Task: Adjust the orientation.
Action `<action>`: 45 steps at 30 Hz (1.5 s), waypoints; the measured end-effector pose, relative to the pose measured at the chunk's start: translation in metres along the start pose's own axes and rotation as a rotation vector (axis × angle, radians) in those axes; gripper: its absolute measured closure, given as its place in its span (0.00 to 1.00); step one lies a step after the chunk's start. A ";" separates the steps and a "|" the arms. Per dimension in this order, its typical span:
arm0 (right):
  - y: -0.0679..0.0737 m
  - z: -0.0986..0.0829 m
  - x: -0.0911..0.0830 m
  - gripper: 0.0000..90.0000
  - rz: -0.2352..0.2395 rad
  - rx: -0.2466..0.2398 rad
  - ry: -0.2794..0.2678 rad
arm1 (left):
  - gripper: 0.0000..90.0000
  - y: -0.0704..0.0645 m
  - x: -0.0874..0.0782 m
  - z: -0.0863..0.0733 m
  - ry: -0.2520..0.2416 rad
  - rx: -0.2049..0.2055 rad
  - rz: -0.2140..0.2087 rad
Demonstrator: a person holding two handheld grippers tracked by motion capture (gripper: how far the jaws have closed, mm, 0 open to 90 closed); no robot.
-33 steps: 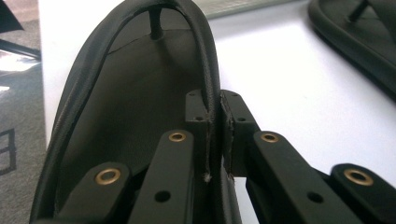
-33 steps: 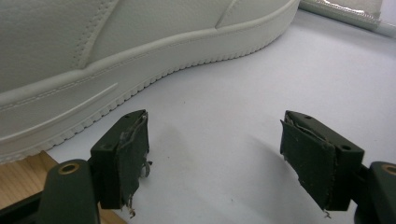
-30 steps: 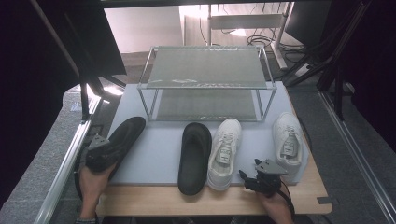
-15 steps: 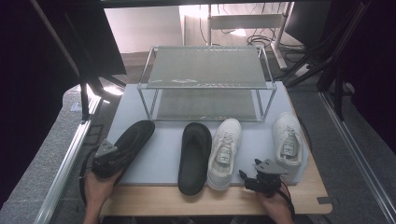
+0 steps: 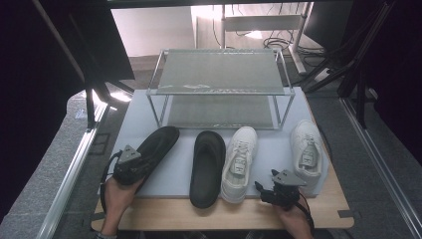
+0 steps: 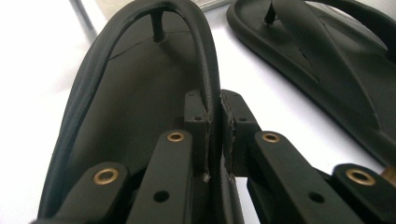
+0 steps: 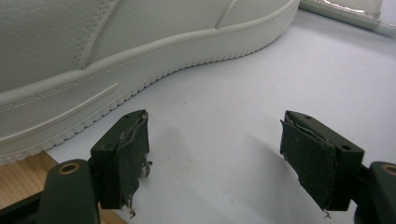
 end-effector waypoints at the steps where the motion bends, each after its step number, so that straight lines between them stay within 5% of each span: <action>1: 0.000 0.000 0.000 0.27 0.000 0.000 0.000 | 0.91 0.000 0.000 0.000 0.000 0.000 0.000; 22: 0.000 0.000 0.000 0.27 0.001 0.000 0.000 | 0.90 0.002 0.052 0.036 -0.016 -0.027 0.051; 32: 0.000 0.000 0.000 0.27 0.004 -0.001 -0.001 | 0.90 0.006 0.076 0.056 -0.045 -0.072 0.094; 45: 0.000 0.000 0.000 0.27 0.006 -0.001 -0.001 | 0.89 0.009 0.112 0.062 -0.025 -0.110 0.168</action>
Point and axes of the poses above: each handheld gripper's, and its own axes: x roughly forward along the jaws, z roughly out of its top, y roughly to its left, the point moved 8 cm from there along x, roughly forward along the jaws, and after that the axes turned 5 degrees about x, right-handed, at the moved point
